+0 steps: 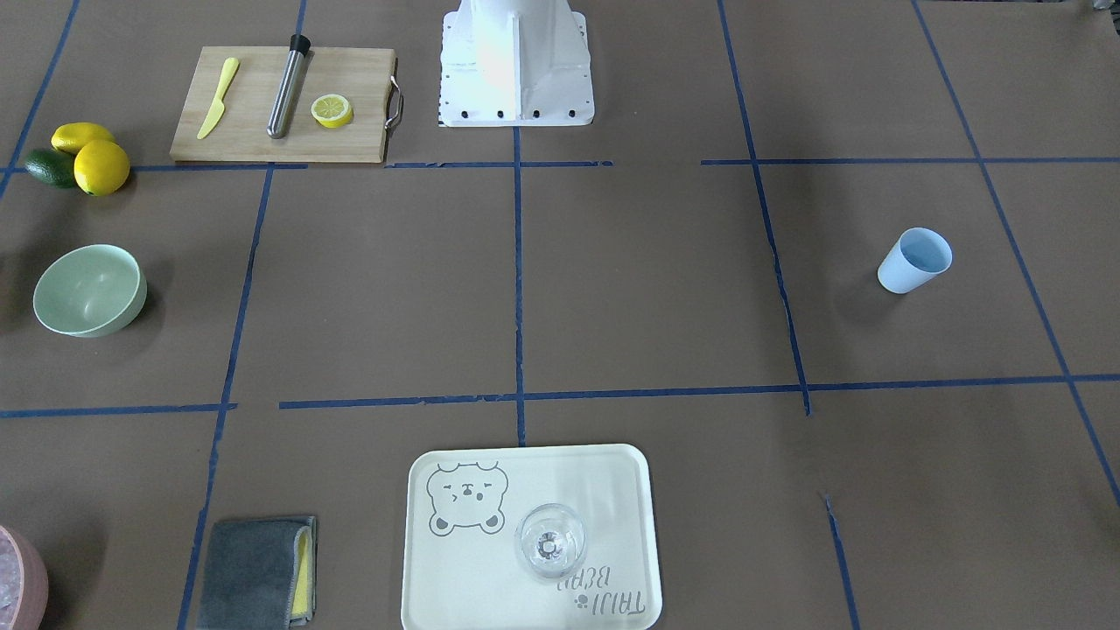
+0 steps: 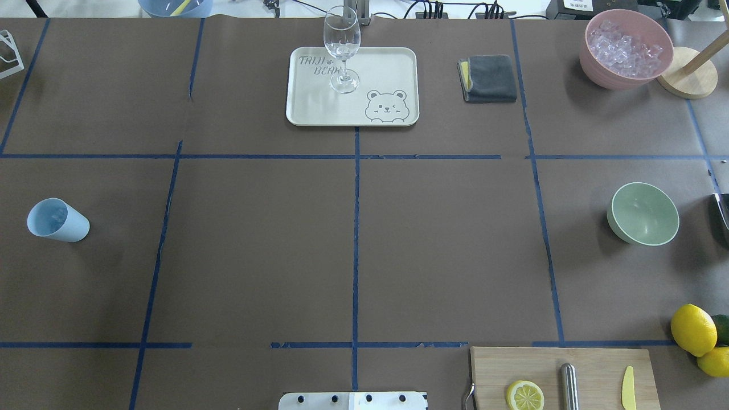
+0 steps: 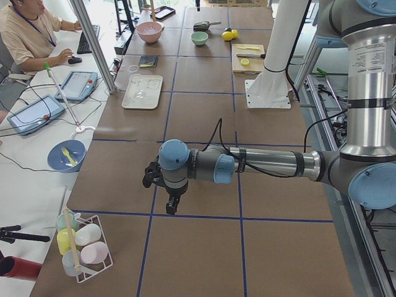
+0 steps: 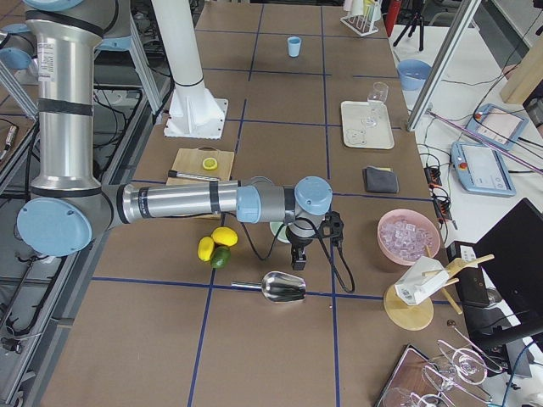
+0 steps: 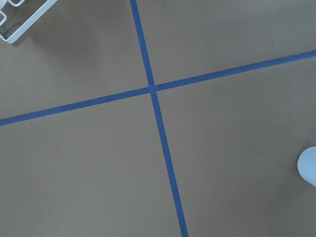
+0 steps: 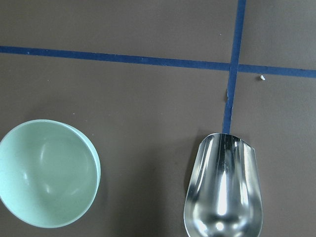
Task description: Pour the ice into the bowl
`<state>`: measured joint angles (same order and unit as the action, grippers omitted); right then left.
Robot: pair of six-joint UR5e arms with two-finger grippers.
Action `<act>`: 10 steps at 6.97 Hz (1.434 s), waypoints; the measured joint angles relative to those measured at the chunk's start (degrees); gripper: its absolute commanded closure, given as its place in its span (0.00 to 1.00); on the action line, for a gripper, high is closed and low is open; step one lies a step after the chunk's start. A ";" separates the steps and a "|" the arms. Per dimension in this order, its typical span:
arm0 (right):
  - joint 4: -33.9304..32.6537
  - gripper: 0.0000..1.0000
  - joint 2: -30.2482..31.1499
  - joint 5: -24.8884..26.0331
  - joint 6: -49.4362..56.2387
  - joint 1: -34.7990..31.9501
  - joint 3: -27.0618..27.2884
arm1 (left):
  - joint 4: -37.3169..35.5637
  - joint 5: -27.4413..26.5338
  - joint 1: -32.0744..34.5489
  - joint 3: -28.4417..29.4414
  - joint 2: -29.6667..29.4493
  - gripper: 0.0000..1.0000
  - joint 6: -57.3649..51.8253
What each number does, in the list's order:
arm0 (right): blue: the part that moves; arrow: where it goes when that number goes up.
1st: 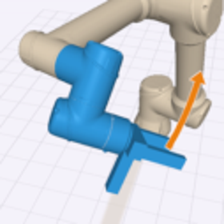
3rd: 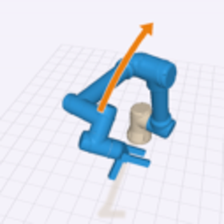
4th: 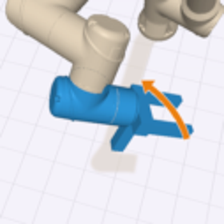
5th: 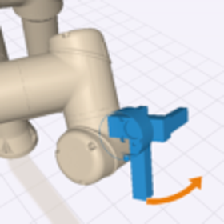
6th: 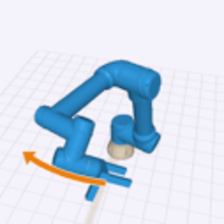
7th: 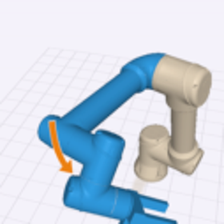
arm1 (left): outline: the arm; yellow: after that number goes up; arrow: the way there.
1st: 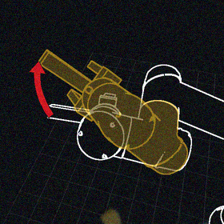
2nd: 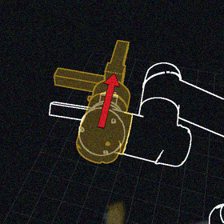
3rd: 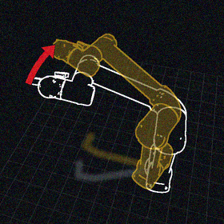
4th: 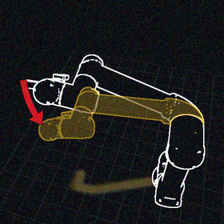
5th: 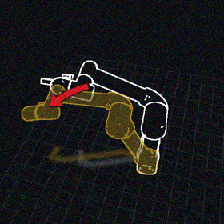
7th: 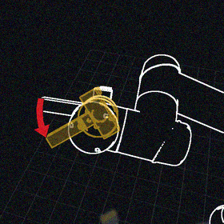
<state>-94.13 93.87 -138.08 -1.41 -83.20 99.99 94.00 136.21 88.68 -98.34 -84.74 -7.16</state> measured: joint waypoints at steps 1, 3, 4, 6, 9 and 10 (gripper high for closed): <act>0.00 0.00 0.00 0.00 0.00 0.00 -0.04 | 0.09 0.01 0.02 -0.14 0.05 0.00 -0.14; 0.00 0.00 -0.06 0.00 0.00 0.04 -0.05 | 0.25 -0.10 0.03 -0.32 0.01 0.00 -0.40; 0.00 0.00 -0.10 -0.06 -0.02 0.05 0.07 | 0.23 -0.10 -0.01 -0.41 -0.03 0.00 -0.41; 3.64 0.00 -0.18 -1.10 -0.69 2.37 0.15 | 0.22 0.00 -0.07 -0.45 -0.07 0.00 -0.33; 20.88 0.00 0.16 2.89 -18.23 14.21 -1.36 | 0.22 0.02 -0.08 -0.45 -0.07 0.00 -0.24; 27.39 0.00 0.22 4.78 -24.54 16.66 -3.19 | 0.22 0.01 -0.08 -0.45 -0.07 0.00 -0.23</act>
<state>-66.74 94.09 -133.29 -25.95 -66.54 96.80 94.22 136.23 88.60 -98.79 -84.82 -7.39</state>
